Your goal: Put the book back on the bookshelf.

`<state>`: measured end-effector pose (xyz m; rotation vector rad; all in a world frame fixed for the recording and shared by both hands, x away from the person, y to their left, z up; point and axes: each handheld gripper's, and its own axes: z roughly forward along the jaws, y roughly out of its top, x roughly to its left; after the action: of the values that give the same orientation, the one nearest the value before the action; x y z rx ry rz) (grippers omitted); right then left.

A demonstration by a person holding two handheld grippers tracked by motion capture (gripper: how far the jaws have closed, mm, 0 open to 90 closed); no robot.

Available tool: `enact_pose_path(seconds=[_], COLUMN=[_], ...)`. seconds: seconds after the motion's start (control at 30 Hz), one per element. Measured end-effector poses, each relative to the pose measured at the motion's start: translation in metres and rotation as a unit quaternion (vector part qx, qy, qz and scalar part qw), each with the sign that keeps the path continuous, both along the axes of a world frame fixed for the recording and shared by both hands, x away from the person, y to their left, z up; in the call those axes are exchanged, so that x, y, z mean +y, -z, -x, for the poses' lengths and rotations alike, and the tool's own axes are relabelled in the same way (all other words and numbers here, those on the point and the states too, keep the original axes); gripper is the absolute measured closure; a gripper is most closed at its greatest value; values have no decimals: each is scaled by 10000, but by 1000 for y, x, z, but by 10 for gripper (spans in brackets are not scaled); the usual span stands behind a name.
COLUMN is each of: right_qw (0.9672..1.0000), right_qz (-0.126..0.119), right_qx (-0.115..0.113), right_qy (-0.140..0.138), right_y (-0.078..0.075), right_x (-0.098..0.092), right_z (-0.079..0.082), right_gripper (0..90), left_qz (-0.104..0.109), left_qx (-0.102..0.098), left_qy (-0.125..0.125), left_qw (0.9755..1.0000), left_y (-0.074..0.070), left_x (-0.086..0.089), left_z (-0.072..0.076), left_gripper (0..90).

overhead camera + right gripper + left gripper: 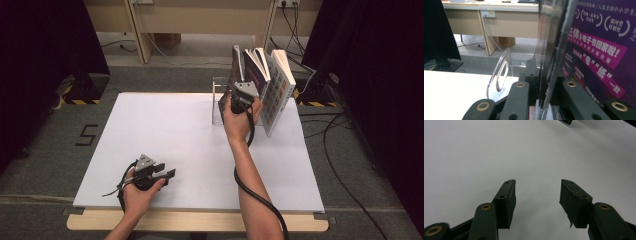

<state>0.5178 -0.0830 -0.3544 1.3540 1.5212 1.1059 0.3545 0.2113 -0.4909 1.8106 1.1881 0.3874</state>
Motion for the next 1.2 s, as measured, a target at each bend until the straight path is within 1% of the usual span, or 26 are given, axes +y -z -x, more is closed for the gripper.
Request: enact_pose_path(seconds=[0.13, 0.17, 0.2, 0.23, 0.3, 0.37, 0.43, 0.53, 0.63, 0.87, 0.97, 1.0, 1.07, 1.17, 1.2], right_qw=[10000, 9999, 9999, 9999, 9999, 9999, 9999, 9999, 9999, 9996, 9995, 9994, 9992, 9989, 9988], right_qz=[72, 110, 79, 86, 82, 123, 97, 77, 1, -105, -28, -90, -121, -94, -128], right_qx=[-15, 8, 61, 84, 73, 71, 107, 115, 121, 166, 177, 180, 200, 209, 218], right_qy=[-20, -29, -62, -58, 1, 3, -43, -32, -92, -213, -270, -272, -324, -397, -427], right_y=[0, -1, -2, -2, -2, -1, -1, -4, -6, -8, -9, -10, -10, -9, -8], right_x=[-1, -2, -2, -2, -3, -4, -6, -8, -10, -14, -15, -15, -17, -18, -20], right_z=[1, 0, 0, 0, 1, 1, 2, 4, 6, 15, 18, 19, 22, 23, 26], right_gripper=[842, 844, 844, 837, 785, 777, 735, 711, 684, 662, 655, 652, 644, 637, 633], left_qz=[-1, 7, 7, 6, 3, 5, 16, 16, 16, -9, 5, -2, 14, 19, 7], left_qx=[13, 19, 13, 11, 27, 22, 19, 20, 12, 2, -15, -24, -30, -22, -31], left_qy=[22, 26, 17, 16, 19, 5, 9, 22, 5, 9, 17, 23, 13, 9, 1], left_qw=[10000, 10000, 10000, 10000, 10000, 10000, 10000, 10000, 10000, 10000, 10000, 10000, 10000, 10000, 10000], left_y=[0, 0, 0, 0, 0, 1, 0, 0, 0, -1, -2, -2, -3, -2, -2], left_x=[0, -1, -1, -1, 0, 0, -1, -1, -1, -2, -2, -2, -2, -1, -1], left_z=[0, 0, 0, 0, 0, 0, 0, 0, 0, 1, 1, 1, 2, 2, 3], left_gripper=[460, 460, 460, 460, 459, 460, 460, 459, 459, 456, 453, 453, 452, 450, 450])
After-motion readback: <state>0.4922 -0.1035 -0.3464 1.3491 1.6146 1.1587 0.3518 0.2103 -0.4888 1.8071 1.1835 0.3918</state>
